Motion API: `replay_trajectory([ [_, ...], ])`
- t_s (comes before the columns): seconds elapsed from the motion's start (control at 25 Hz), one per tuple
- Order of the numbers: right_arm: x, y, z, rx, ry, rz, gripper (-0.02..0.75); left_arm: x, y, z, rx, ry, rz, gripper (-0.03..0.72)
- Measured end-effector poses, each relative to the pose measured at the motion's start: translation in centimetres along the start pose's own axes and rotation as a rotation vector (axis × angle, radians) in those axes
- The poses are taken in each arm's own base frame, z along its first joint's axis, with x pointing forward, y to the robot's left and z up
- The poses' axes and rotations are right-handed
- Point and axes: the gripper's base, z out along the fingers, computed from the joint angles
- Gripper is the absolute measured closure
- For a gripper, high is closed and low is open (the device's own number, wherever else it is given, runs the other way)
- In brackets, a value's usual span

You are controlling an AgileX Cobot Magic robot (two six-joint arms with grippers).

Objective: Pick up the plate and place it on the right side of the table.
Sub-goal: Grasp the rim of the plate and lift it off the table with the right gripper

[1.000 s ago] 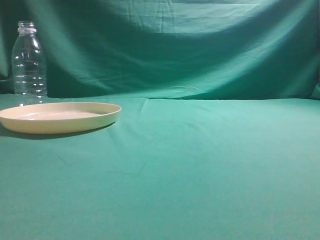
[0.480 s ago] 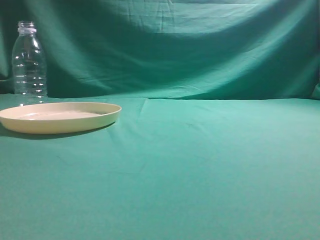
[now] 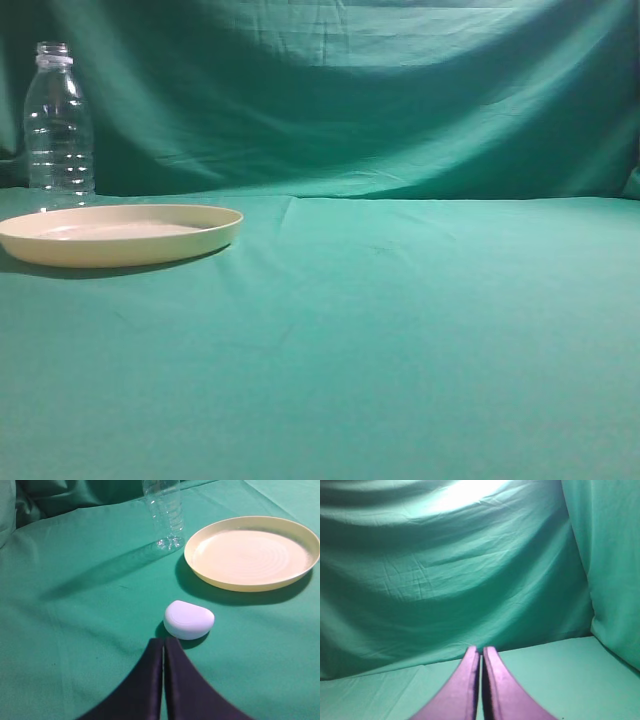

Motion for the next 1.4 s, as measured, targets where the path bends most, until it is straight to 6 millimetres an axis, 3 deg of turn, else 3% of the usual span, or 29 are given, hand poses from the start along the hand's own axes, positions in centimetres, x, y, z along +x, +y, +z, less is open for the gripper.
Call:
replay_trajectory([
  [0.2,-3.2,0.9,1.7,0.047,0.243,0.014,0.738,0.0,0.0,0.0,0.000,0.000,0.000,0.688],
  [0.4,-3.3,1.6,4.6,0.099,0.619,0.121,0.738,0.0,0.0,0.0,0.000,0.000,0.000,0.688],
  [0.52,-3.0,1.6,6.4,0.099,0.734,0.082,0.738,0.0,0.0,0.0,0.000,0.000,0.000,0.688],
  [0.68,-3.2,2.6,8.7,-0.024,0.869,-0.013,0.738,0.0,0.0,0.0,0.000,0.000,0.000,0.688],
  [0.88,-3.7,5.8,11.8,-0.238,0.983,-0.064,0.738,0.0,0.0,0.0,0.000,0.000,0.000,0.688],
  [1.08,-1.6,10.2,15.2,-0.374,1.120,-0.125,0.738,0.0,0.0,0.0,0.000,0.000,0.000,0.688],
  [1.4,3.8,17.9,22.0,-0.382,1.314,-0.295,0.738,0.0,0.0,0.0,0.000,0.000,0.000,0.688],
])
